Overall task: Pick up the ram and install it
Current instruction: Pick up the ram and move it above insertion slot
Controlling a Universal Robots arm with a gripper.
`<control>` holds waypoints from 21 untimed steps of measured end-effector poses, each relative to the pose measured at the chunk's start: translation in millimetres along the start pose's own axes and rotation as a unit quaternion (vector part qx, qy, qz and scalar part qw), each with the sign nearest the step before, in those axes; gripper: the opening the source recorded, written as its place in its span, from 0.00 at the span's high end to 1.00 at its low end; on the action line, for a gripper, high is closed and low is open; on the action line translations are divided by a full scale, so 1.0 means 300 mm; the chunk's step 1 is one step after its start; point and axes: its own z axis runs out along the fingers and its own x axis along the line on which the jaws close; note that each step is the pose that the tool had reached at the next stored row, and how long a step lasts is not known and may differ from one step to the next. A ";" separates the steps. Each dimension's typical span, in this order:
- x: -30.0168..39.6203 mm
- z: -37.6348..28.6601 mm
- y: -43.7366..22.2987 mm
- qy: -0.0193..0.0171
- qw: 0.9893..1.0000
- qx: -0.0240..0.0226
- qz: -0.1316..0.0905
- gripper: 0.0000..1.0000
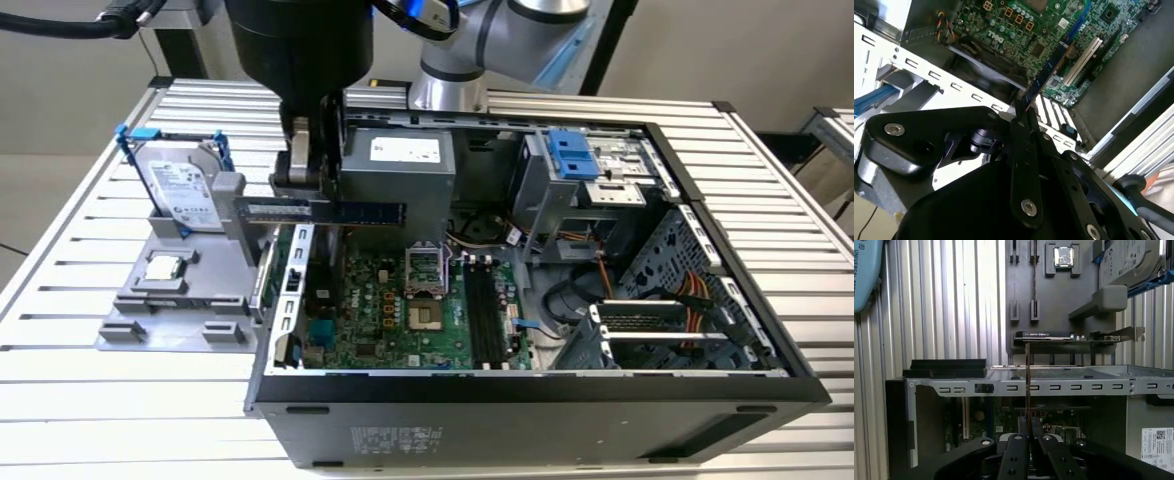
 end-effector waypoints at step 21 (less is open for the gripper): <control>-0.002 -0.001 -0.058 0.000 1.000 0.000 0.000 1.00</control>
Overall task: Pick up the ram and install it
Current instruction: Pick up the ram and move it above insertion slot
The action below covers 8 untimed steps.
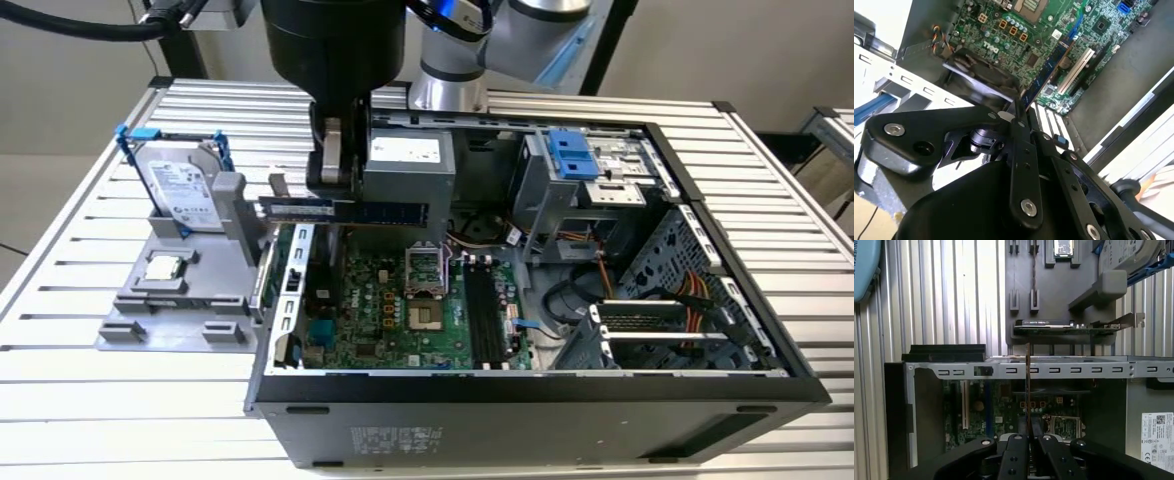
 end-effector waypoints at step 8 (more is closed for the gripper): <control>-0.001 0.000 -0.022 0.000 1.000 0.000 0.000 1.00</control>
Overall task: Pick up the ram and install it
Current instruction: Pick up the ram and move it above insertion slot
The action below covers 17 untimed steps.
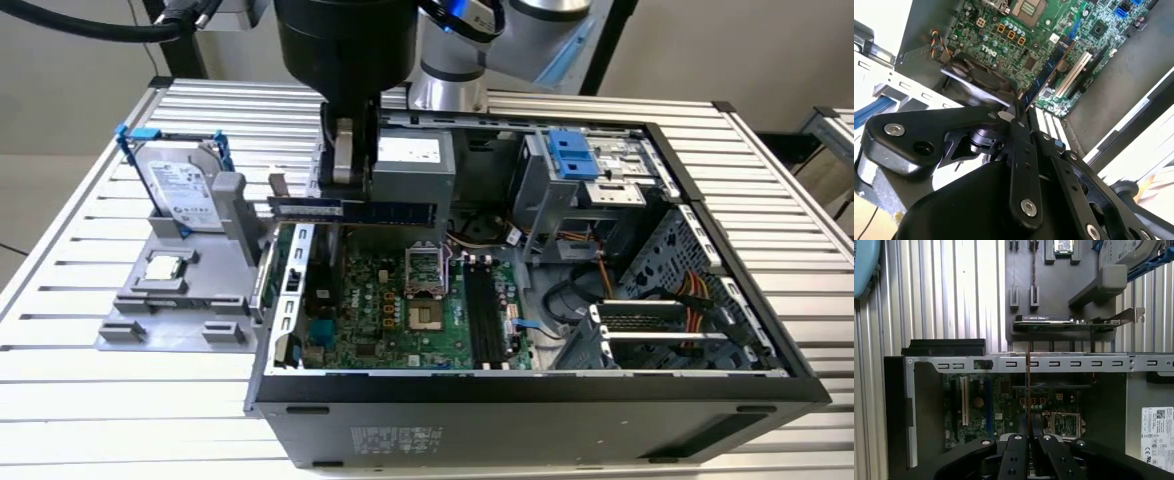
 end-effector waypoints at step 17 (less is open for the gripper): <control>-0.002 -0.001 -0.049 0.000 1.000 0.000 0.000 1.00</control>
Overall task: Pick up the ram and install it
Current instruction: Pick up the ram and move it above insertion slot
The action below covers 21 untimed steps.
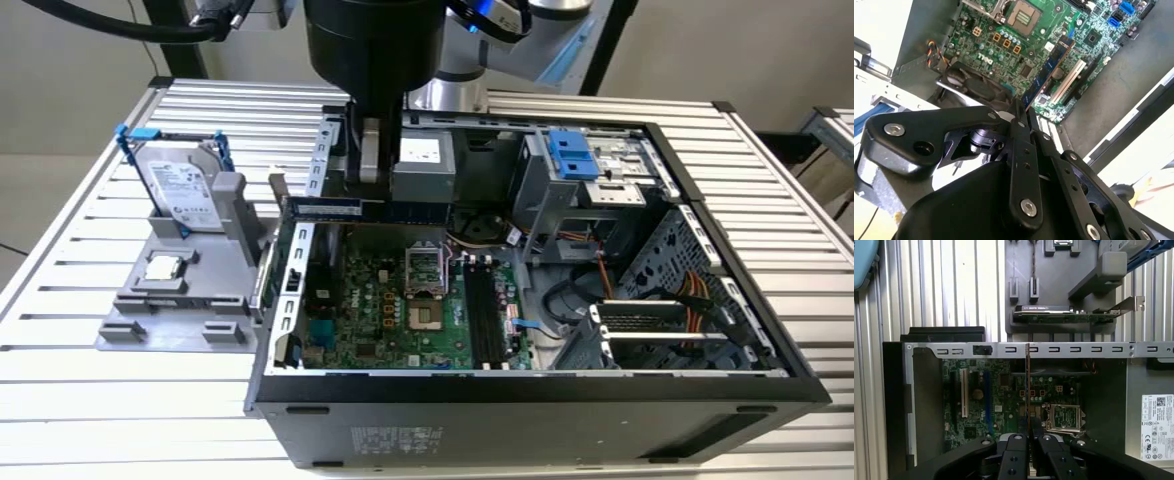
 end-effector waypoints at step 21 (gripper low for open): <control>-0.002 0.000 -0.053 0.000 1.000 0.000 0.000 1.00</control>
